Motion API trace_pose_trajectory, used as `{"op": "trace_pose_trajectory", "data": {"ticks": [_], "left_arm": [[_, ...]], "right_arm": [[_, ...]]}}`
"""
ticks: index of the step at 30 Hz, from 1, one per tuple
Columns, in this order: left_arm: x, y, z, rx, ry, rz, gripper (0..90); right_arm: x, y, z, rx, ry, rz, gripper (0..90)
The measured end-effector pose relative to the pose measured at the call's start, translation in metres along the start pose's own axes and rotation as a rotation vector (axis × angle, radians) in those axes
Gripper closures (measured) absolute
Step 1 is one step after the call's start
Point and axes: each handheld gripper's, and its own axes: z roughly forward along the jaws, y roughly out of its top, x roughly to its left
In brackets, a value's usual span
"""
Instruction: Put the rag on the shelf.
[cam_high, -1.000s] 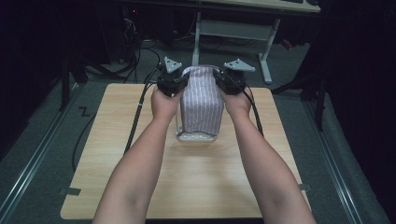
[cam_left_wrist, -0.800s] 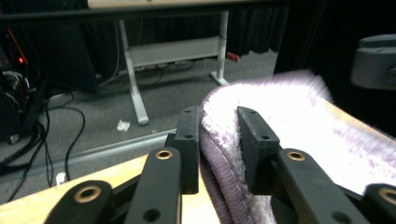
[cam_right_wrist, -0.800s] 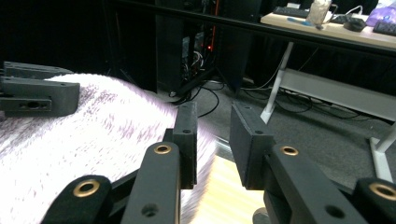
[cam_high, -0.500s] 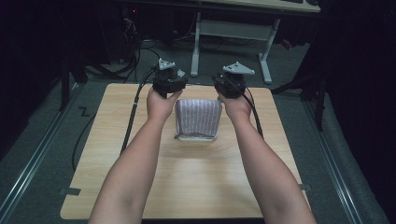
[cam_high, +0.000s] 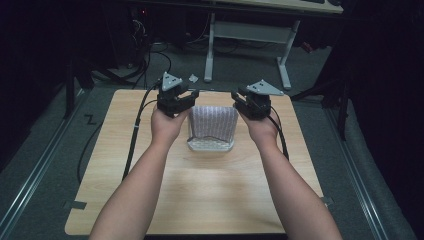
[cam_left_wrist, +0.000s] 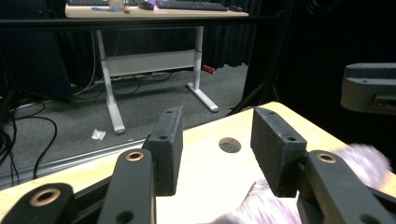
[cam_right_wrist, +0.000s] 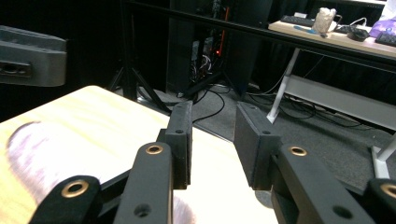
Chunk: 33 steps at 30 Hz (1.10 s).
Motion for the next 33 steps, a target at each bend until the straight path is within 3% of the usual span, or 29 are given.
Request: {"op": "trace_pose_trajectory", "data": {"ticks": [8, 13, 24, 33], "left_arm": [[-0.008, -0.036, -0.037, 0.003, 0.004, 0.034, 55.3], [-0.007, -0.065, -0.052, 0.011, -0.012, 0.008, 55.1], [-0.014, -0.141, -0.071, 0.117, -0.043, -0.005, 54.2], [-0.024, -0.187, -0.088, 0.198, -0.079, -0.029, 52.8]], "right_arm": [[0.008, -0.019, -0.032, -0.008, -0.001, -0.029, 64.3], [0.013, -0.039, -0.044, 0.009, 0.005, -0.041, 61.8], [0.026, -0.103, -0.054, 0.106, 0.010, -0.070, 59.1], [0.031, -0.157, -0.074, 0.181, 0.024, -0.066, 58.5]]}}
